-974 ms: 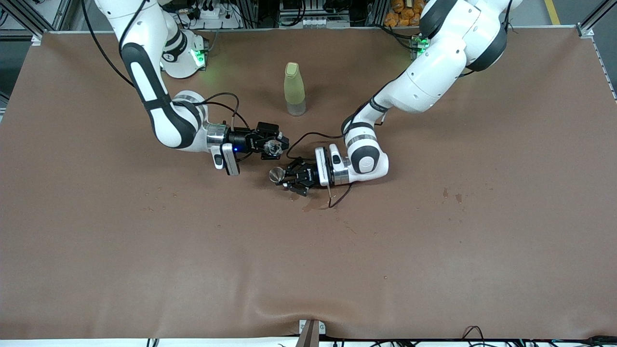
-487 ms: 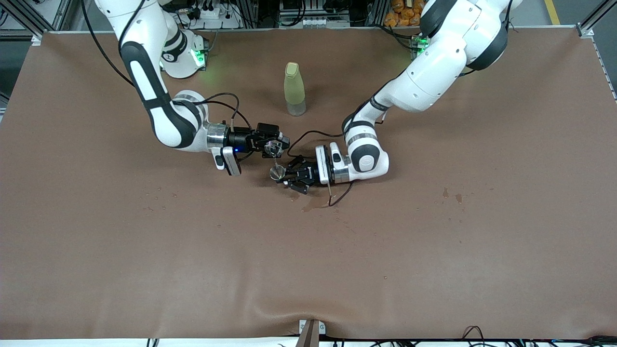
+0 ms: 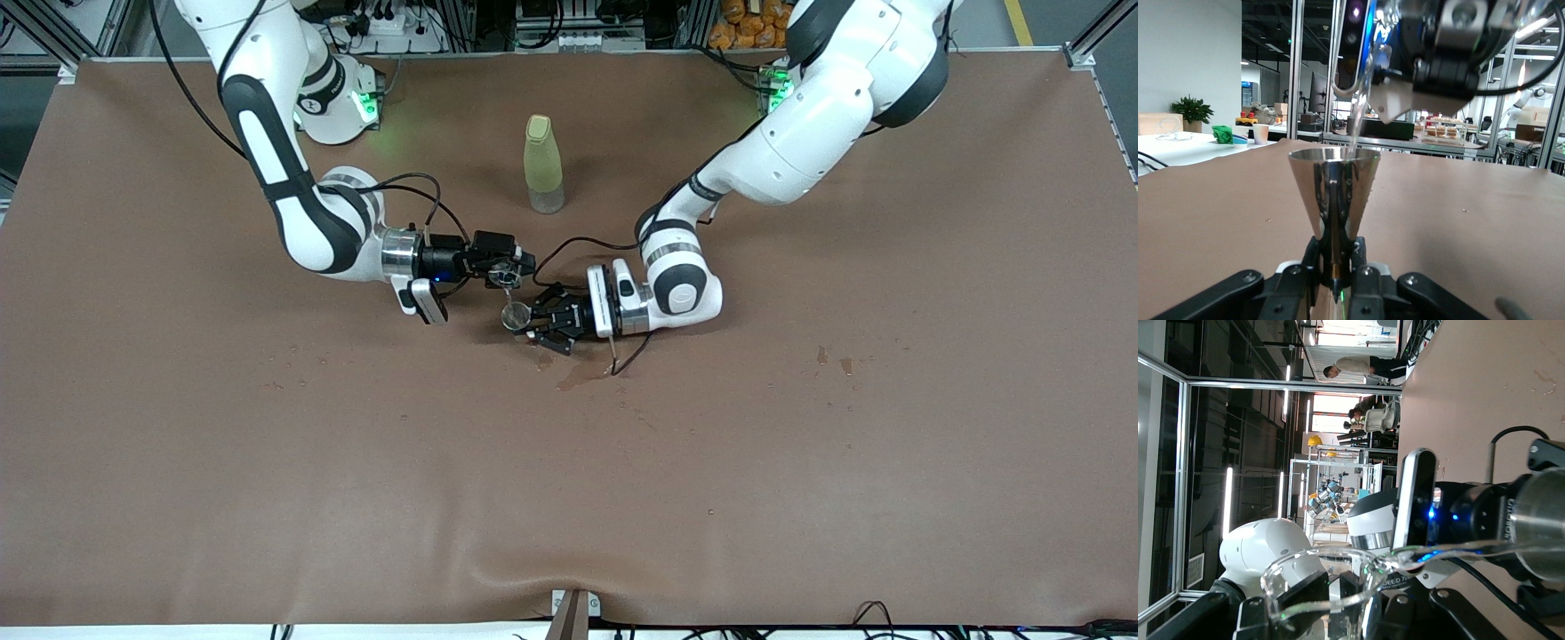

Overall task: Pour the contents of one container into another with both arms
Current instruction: 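Tilt the beaker with the right gripper, pouring into the jigger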

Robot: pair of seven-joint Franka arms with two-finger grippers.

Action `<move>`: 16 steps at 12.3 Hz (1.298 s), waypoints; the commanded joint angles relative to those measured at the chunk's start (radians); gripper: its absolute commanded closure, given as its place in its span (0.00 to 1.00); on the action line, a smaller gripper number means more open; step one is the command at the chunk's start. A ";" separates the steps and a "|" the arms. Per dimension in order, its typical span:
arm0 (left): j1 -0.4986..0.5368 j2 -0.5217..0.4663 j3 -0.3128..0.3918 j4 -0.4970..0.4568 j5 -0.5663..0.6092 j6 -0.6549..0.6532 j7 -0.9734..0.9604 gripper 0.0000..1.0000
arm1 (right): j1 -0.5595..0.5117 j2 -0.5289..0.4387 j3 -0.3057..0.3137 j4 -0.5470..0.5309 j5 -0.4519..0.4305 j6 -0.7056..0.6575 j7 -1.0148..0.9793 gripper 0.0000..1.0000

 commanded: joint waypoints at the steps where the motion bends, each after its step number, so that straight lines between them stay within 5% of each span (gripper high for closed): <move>1: 0.030 -0.039 -0.029 -0.066 -0.025 -0.015 0.149 1.00 | 0.014 -0.025 -0.005 -0.006 0.012 0.007 0.066 1.00; 16: 0.019 -0.039 -0.032 -0.066 -0.036 -0.011 0.177 1.00 | 0.012 -0.022 -0.005 0.003 0.012 -0.023 0.368 1.00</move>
